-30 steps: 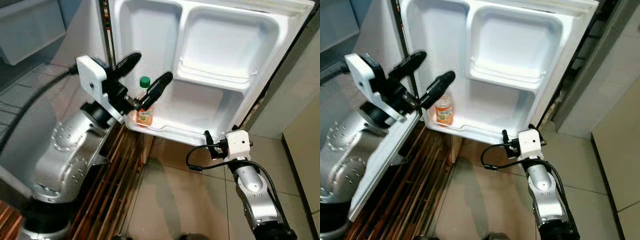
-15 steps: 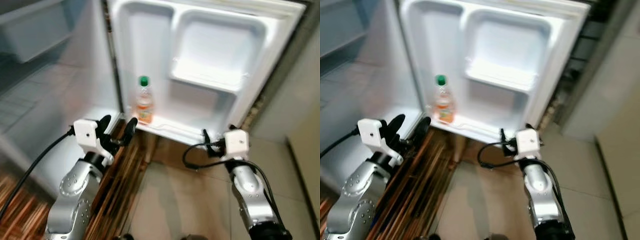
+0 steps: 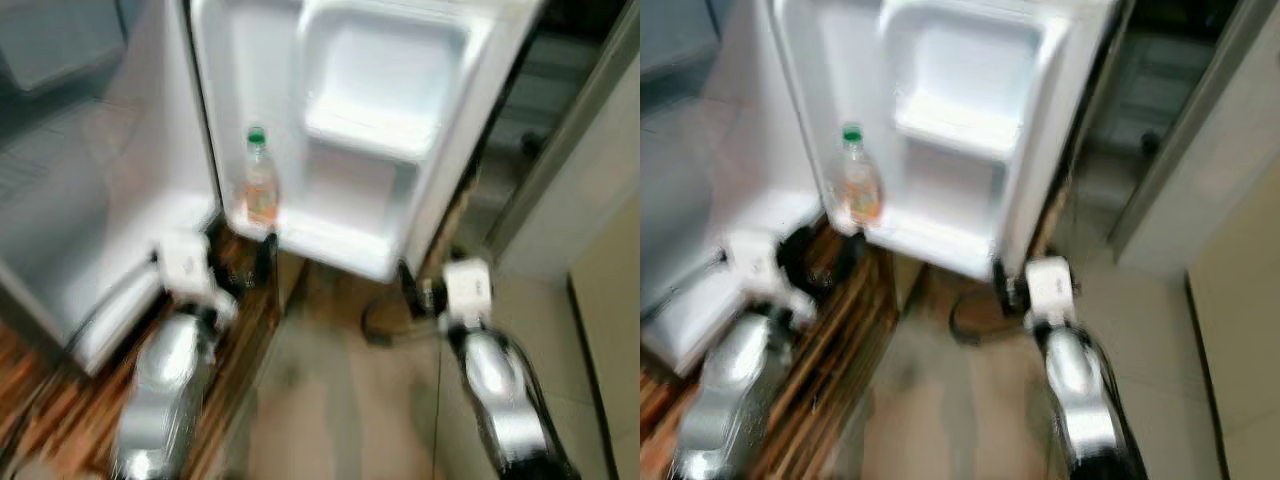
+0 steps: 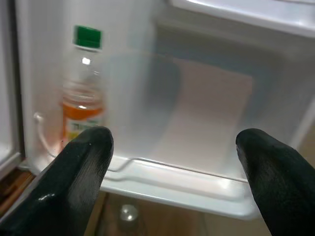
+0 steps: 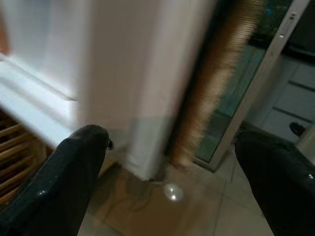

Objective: Restocking fridge

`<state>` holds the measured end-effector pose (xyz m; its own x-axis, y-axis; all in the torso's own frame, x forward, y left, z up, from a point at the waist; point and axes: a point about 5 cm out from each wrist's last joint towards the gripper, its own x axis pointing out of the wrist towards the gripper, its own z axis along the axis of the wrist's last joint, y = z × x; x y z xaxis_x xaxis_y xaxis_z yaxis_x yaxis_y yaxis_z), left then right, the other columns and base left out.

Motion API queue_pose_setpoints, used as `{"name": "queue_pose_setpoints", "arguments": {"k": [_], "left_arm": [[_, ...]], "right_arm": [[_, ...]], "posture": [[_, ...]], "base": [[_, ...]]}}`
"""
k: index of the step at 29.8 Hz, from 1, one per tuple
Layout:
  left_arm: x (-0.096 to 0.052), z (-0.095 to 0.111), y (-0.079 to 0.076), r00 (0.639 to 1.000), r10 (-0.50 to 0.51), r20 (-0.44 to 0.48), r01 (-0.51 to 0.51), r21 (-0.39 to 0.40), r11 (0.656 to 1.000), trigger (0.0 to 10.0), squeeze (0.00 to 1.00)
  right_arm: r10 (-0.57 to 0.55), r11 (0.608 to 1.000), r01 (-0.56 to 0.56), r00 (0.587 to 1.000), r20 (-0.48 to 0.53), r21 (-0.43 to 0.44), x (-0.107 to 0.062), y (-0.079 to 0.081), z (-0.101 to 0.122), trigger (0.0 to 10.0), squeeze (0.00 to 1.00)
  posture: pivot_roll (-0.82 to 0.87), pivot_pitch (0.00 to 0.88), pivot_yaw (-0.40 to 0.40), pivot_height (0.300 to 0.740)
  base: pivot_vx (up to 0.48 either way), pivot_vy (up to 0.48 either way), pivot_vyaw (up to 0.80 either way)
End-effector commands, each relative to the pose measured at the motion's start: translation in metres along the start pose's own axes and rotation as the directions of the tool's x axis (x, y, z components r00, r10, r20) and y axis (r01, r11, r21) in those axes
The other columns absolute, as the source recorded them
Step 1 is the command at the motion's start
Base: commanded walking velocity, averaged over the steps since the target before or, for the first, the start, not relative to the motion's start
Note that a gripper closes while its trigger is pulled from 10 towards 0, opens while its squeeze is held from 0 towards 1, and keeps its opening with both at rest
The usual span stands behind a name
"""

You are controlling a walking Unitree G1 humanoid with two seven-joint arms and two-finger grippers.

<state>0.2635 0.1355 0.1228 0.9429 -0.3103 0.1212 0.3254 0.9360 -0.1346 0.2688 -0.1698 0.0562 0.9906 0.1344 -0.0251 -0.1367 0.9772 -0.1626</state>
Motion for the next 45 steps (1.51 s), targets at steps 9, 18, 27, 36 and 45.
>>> {"name": "queue_pose_setpoints", "arguments": {"k": [9, 18, 27, 36, 45], "left_arm": [[-0.003, -0.009, 0.015, 0.998, 0.054, -0.025, -0.053, 0.044, 0.998, 10.0, 0.0], [-0.014, -0.042, 0.053, 0.952, 0.248, -0.178, -0.216, 0.181, 0.96, 10.0, 0.0], [-0.025, -0.075, 0.075, 0.845, 0.377, -0.381, -0.255, 0.332, 0.908, 10.0, 0.0], [-0.021, -0.08, 0.061, 0.875, 0.308, -0.374, -0.176, 0.346, 0.922, 10.0, 0.0], [-0.022, -0.087, 0.057, 0.862, 0.319, -0.393, -0.215, 0.287, 0.933, 10.0, 0.0]], "right_arm": [[0.028, 1.0, -0.028, 0.999, -0.019, 0.004, -0.01, -0.002, -0.006, 10.0, 0.0], [0.069, 0.985, -0.131, 0.893, -0.444, -0.11, -0.058, -0.043, -0.076, 10.0, 0.0], [-0.401, 0.888, 0.318, 0.89, -0.22, -0.331, -0.02, -0.125, -0.026, 10.0, 0.0], [-0.444, 0.831, 0.458, 0.888, 0.12, -0.315, 0.02, -0.149, 0.055, 10.0, 0.0], [-0.264, 0.952, 0.291, 0.937, 0.229, -0.091, 0.063, -0.119, 0.103, 10.0, 0.0]], "posture": [[-0.17, 0.0, 0.009, 0.74], [-0.17, 0.0, 0.021, 0.74], [-0.18, 0.0, 0.033, 0.74], [-0.17, 0.0, 0.037, 0.74], [-0.18, 0.0, 0.043, 0.74]], "base": [[0.0, -0.373, 0.73], [0.0, 0.0, 0.45], [0.0, 0.0, 0.0], [0.0, -0.267, 0.0], [0.0, -0.213, 0.0]]}}
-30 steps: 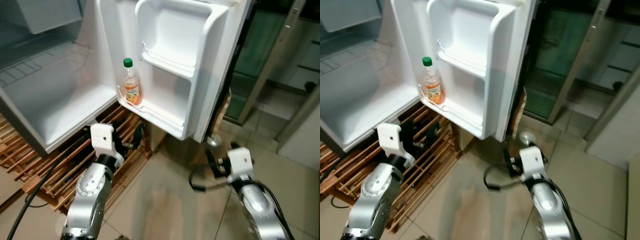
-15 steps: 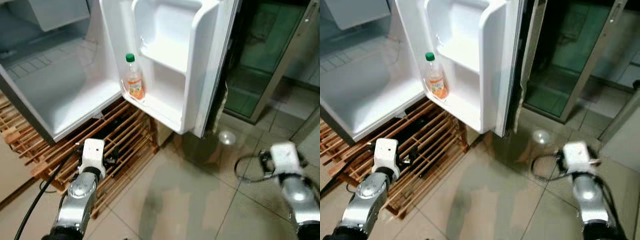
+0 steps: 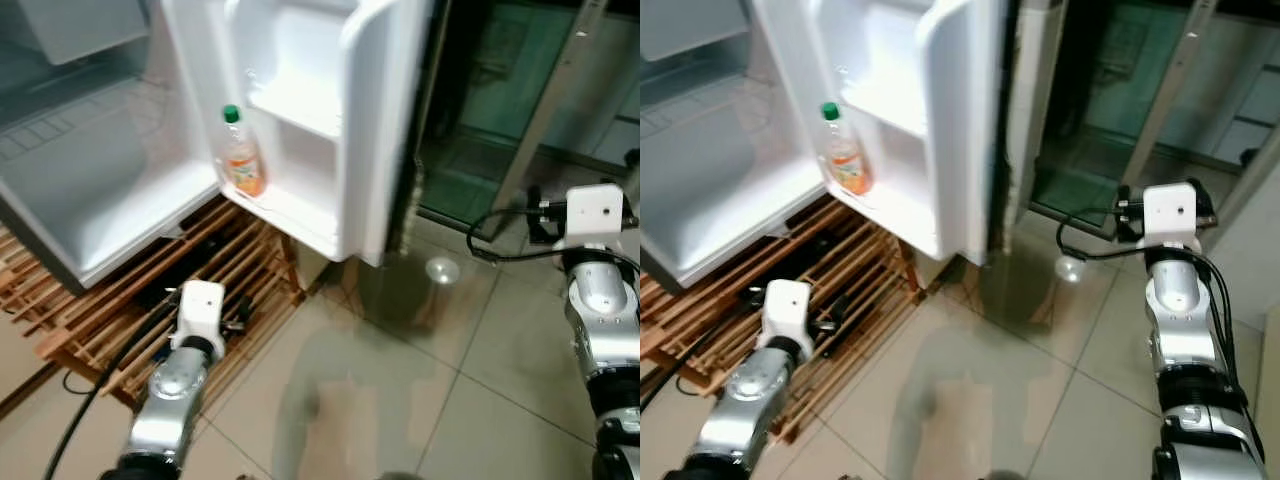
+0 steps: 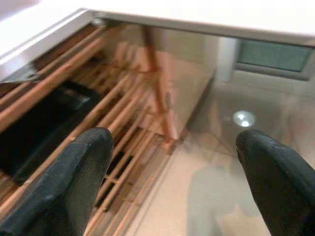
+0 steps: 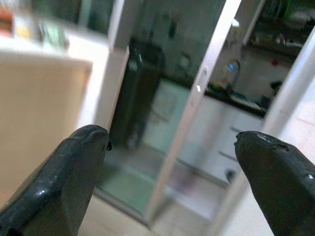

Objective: Restocking fridge

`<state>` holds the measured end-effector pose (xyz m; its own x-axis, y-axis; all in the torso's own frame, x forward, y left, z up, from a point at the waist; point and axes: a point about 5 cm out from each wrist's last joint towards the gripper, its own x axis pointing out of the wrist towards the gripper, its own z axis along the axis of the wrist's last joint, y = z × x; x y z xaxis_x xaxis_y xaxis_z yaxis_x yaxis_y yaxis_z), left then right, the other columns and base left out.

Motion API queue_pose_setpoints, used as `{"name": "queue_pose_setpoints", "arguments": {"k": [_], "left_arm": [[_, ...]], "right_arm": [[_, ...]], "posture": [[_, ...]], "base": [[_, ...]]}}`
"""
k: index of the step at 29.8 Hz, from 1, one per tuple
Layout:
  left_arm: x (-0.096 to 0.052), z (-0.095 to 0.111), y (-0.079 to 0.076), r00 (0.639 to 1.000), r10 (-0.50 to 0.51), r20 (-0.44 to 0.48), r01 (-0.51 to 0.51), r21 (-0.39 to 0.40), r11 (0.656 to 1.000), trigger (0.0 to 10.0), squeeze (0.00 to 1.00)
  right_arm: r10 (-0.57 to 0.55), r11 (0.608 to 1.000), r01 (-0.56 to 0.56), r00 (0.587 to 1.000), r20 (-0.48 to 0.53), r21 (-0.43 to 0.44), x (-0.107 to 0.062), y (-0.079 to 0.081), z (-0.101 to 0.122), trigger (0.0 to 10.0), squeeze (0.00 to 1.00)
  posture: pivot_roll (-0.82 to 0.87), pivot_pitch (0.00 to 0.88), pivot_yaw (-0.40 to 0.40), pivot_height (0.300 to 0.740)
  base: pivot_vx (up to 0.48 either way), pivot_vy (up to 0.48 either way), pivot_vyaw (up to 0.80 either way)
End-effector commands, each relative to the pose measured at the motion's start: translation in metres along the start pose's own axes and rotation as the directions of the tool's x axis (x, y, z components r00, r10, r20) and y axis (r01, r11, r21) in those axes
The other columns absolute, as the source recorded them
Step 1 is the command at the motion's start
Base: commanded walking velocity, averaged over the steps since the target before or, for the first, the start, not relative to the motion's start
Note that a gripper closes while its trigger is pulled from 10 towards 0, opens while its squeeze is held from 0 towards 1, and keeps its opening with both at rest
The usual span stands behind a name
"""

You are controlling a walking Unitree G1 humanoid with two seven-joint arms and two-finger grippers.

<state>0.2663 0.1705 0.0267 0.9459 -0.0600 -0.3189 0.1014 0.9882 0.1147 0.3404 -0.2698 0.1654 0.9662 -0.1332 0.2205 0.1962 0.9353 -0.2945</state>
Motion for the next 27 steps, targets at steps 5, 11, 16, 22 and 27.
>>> {"name": "queue_pose_setpoints", "arguments": {"k": [5, 11, 16, 22, 27], "left_arm": [[-0.001, -0.014, 0.012, 0.997, 0.001, -0.082, 0.007, 0.107, 0.994, 10.0, 0.0], [-0.006, -0.037, 0.018, 0.976, 0.045, -0.212, -0.022, 0.11, 0.994, 10.0, 0.0], [0.001, -0.02, 0.017, 0.991, 0.05, -0.121, -0.041, 0.074, 0.996, 10.0, 0.0], [0.007, 0.011, 0.013, 0.997, 0.068, 0.044, -0.069, 0.023, 0.997, 10.0, 0.0], [0.01, 0.018, 0.005, 0.996, 0.056, 0.071, -0.059, 0.034, 0.998, 10.0, 0.0]], "right_arm": [[0.127, 0.959, -0.158, 0.982, 0.139, 0.237, 0.032, 0.025, 0.049, 10.0, 0.0], [0.297, 0.878, -0.382, 0.907, 0.297, 0.287, 0.032, 0.055, 0.094, 10.0, 0.0], [0.371, 0.849, -0.445, 0.886, 0.277, 0.285, 0.022, 0.081, 0.086, 10.0, 0.0], [0.363, 0.859, -0.399, 0.916, 0.169, 0.321, 0.008, 0.092, 0.06, 10.0, 0.0], [0.356, 0.869, -0.382, 0.924, 0.14, 0.314, 0.004, 0.094, 0.056, 10.0, 0.0]], "posture": [[-0.17, 0.0, 0.042, 0.74], [-0.16, 0.0, 0.036, 0.74], [-0.16, 0.0, 0.032, 0.74], [-0.17, 0.0, 0.042, 0.74], [-0.18, 0.0, 0.043, 0.74]], "base": [[0.0, 0.0, 0.0], [0.0, 0.0, 0.0], [0.0, 0.0, 0.17], [0.0, -0.372, 0.66], [0.0, -0.465, 0.68]]}}
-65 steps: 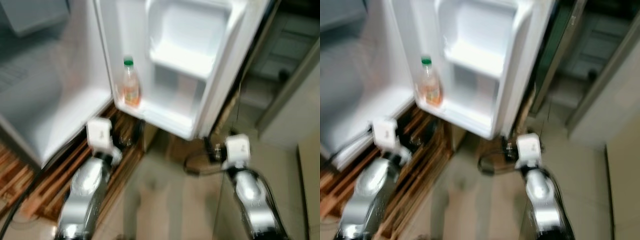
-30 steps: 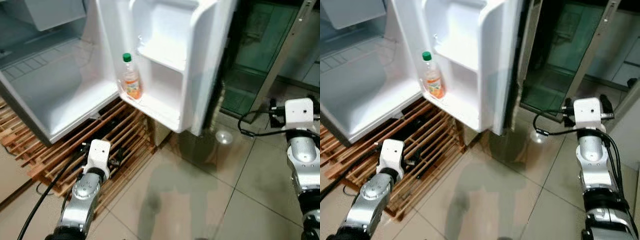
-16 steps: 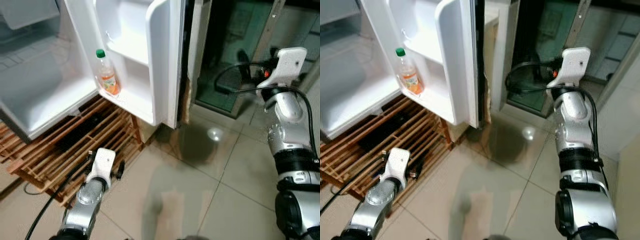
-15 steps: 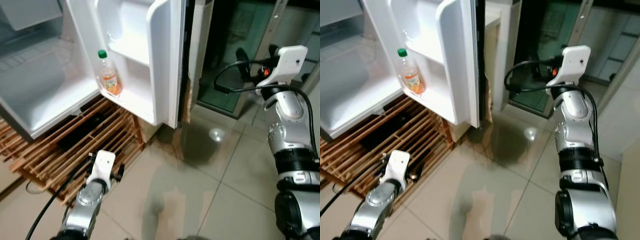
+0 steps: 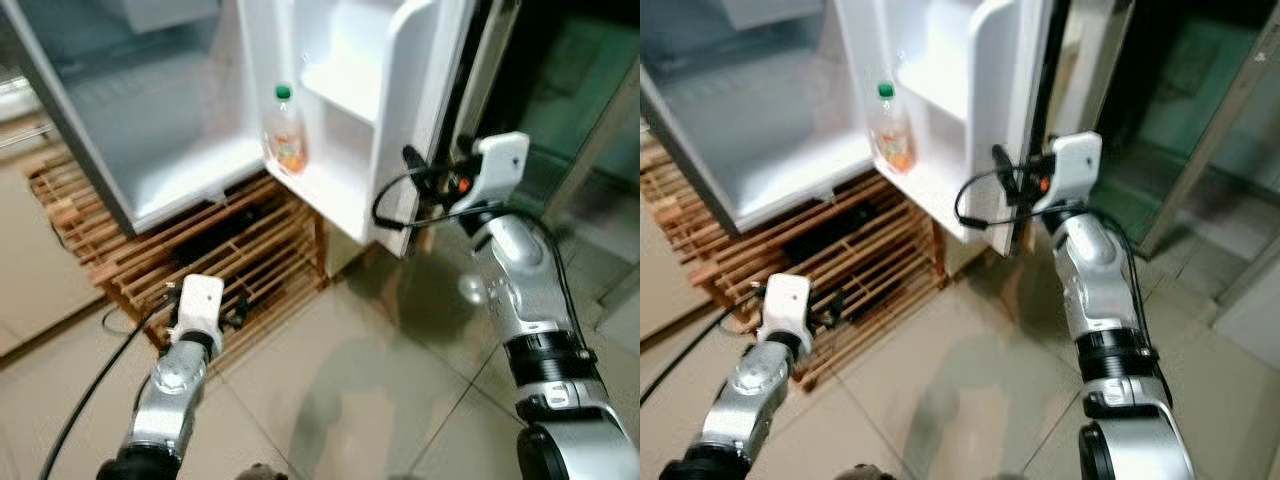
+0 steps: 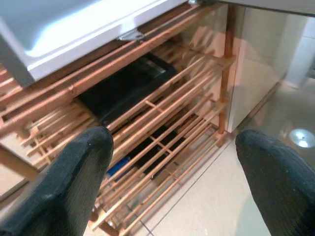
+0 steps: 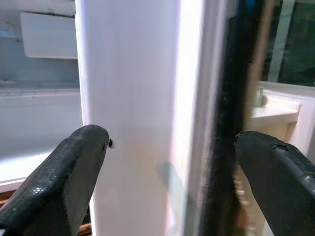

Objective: Restocking fridge

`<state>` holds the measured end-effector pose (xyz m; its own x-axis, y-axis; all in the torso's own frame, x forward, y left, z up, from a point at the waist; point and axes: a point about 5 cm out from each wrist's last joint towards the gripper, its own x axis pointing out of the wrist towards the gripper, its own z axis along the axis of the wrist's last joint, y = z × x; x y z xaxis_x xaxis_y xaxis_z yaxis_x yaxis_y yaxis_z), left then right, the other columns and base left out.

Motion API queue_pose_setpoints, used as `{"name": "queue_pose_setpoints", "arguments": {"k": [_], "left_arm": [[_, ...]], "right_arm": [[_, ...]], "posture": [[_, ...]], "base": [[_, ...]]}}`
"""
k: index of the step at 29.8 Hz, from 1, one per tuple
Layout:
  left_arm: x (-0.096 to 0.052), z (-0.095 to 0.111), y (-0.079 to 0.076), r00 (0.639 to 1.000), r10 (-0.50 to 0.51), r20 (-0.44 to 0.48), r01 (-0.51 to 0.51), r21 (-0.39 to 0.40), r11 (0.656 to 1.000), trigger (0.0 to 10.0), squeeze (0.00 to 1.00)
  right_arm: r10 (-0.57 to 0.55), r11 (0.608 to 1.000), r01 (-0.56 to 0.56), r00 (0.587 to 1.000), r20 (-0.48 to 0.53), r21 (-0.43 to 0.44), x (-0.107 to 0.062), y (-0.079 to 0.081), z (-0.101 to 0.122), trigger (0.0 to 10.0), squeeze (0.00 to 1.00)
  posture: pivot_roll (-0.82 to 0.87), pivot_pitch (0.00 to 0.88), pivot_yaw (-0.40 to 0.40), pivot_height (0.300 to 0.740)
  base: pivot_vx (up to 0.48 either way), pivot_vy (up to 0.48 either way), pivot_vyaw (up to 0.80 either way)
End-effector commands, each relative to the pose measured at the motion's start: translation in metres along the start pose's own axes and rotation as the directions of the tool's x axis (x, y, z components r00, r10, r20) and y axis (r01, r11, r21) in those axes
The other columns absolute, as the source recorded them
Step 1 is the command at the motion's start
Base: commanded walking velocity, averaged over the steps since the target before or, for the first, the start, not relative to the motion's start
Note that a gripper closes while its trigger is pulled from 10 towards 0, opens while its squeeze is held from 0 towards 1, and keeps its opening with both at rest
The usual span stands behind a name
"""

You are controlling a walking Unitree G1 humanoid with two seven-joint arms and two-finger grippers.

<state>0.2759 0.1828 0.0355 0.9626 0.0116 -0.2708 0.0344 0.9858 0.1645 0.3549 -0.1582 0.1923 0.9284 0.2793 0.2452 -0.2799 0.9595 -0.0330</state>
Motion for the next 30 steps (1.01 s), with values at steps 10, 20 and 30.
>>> {"name": "queue_pose_setpoints", "arguments": {"k": [10, 20, 30], "left_arm": [[0.001, 0.013, -0.014, 0.997, -0.024, 0.076, 0.026, -0.026, 0.999, 10.0, 0.0], [0.003, 0.0, -0.007, 1.0, 0.025, -0.014, -0.025, -0.032, 0.999, 10.0, 0.0], [0.007, 0.009, -0.014, 1.0, 0.011, 0.02, -0.01, -0.04, 0.999, 10.0, 0.0]], "right_arm": [[0.203, 0.976, -0.191, 0.97, -0.136, 0.101, -0.041, 0.031, -0.026, 10.0, 0.0], [-0.261, 0.953, 0.194, 0.914, -0.31, -0.231, -0.06, -0.01, -0.064, 10.0, 0.0], [-0.452, 0.843, 0.343, 0.869, -0.199, -0.414, -0.01, -0.027, -0.048, 10.0, 0.0]], "posture": [[-0.17, 0.0, 0.03, 0.74], [-0.19, 0.0, 0.053, 0.74], [-0.15, 0.0, 0.039, 0.74]], "base": [[0.028, -0.173, 0.26], [0.0, 0.0, 0.0], [0.0, 0.0, 0.0]]}}
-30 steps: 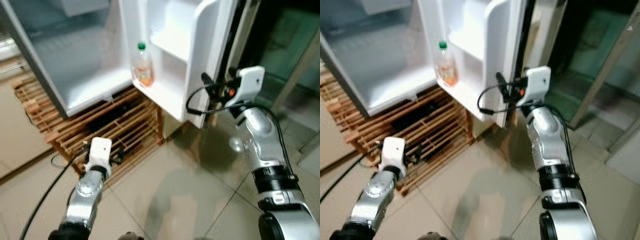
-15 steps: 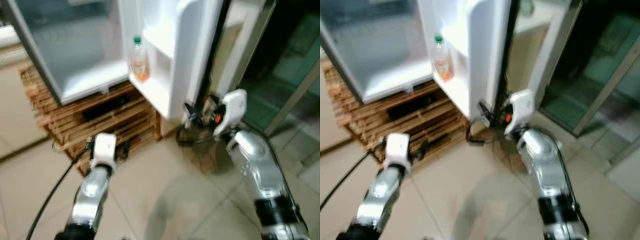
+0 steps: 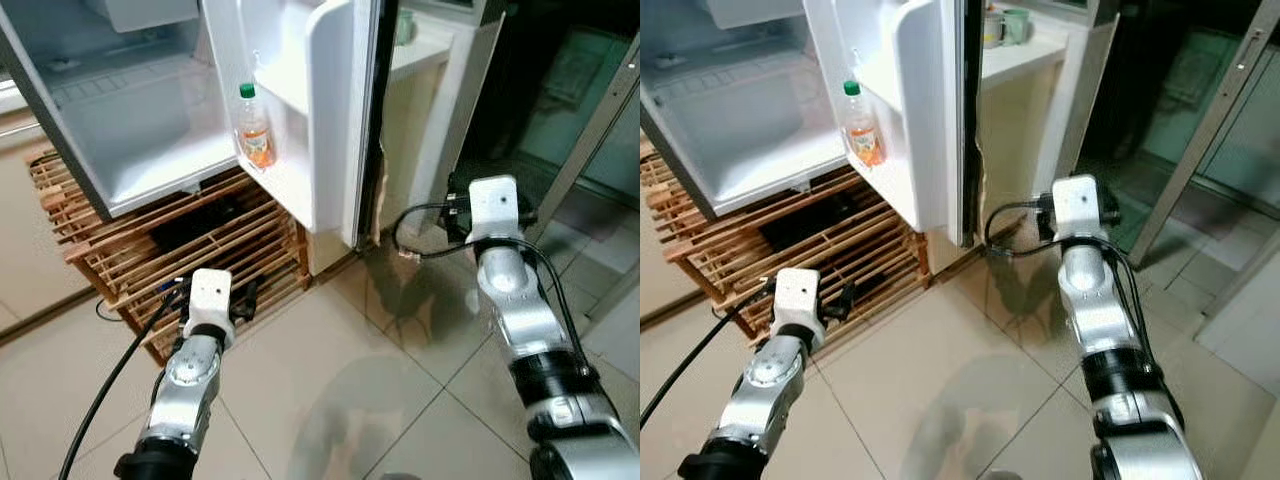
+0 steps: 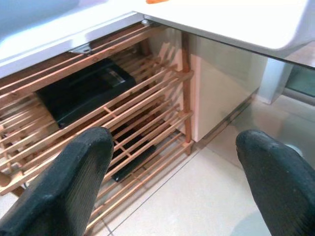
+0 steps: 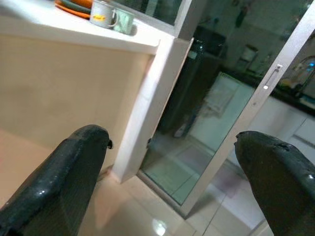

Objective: Restocking fridge

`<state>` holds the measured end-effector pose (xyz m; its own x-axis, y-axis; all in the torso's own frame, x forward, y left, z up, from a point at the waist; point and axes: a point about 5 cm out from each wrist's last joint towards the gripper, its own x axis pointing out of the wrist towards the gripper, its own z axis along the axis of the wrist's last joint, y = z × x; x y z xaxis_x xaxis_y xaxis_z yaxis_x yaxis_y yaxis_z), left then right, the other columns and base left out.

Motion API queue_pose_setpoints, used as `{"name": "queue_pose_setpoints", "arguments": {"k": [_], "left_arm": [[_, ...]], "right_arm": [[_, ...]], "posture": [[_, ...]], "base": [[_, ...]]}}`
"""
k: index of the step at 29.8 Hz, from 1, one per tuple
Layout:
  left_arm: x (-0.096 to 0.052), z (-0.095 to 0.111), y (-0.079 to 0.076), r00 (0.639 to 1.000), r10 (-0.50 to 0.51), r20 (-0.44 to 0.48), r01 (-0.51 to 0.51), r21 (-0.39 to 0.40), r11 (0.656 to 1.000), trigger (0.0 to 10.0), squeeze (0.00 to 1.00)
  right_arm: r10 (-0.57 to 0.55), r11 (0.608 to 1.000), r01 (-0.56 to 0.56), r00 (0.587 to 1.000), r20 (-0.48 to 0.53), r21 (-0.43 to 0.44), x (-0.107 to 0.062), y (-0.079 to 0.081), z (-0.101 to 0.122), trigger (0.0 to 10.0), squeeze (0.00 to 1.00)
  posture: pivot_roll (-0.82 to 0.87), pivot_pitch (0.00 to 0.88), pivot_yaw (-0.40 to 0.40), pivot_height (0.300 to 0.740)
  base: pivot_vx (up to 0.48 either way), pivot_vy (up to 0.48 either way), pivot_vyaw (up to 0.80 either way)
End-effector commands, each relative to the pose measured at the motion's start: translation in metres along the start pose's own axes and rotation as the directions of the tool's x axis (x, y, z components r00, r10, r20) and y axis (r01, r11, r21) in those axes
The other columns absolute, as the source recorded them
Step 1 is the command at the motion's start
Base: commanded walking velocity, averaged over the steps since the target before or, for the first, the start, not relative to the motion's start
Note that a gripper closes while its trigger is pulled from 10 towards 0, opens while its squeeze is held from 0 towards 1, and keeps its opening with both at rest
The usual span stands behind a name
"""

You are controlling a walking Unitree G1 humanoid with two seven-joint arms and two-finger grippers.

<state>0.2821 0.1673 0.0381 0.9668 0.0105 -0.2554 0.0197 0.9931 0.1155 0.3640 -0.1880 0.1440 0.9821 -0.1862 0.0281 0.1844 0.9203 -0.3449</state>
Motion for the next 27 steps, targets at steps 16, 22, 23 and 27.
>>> {"name": "queue_pose_setpoints", "arguments": {"k": [16, 22, 23, 27], "left_arm": [[-0.003, 0.028, -0.011, 0.986, -0.053, 0.156, 0.042, 0.073, 0.996, 10.0, 0.0], [-0.004, 0.031, -0.015, 0.983, -0.063, 0.173, 0.054, 0.056, 0.997, 10.0, 0.0], [-0.004, 0.031, -0.015, 0.983, -0.063, 0.173, 0.054, 0.056, 0.997, 10.0, 0.0], [-0.003, 0.025, -0.016, 0.991, -0.047, 0.124, 0.039, 0.066, 0.997, 10.0, 0.0]], "right_arm": [[0.064, 0.997, -0.063, 0.998, -0.01, 0.047, 0.035, 0.022, 0.037, 10.0, 0.0], [0.136, 0.978, -0.138, 0.99, 0.022, 0.157, 0.038, 0.036, 0.056, 10.0, 0.0], [0.136, 0.978, -0.138, 0.99, 0.022, 0.157, 0.038, 0.036, 0.056, 10.0, 0.0], [0.286, 0.93, -0.298, 0.954, 0.086, 0.217, 0.029, 0.07, 0.067, 10.0, 0.0]], "posture": [[-0.11, 0.0, 0.018, 0.74], [-0.11, 0.0, 0.011, 0.74], [-0.11, 0.0, 0.011, 0.74], [-0.1, 0.0, 0.005, 0.74]], "base": [[0.115, -0.206, 0.09], [0.262, -0.398, 0.6], [0.262, -0.401, 0.58], [0.0, 0.0, 0.58]]}}
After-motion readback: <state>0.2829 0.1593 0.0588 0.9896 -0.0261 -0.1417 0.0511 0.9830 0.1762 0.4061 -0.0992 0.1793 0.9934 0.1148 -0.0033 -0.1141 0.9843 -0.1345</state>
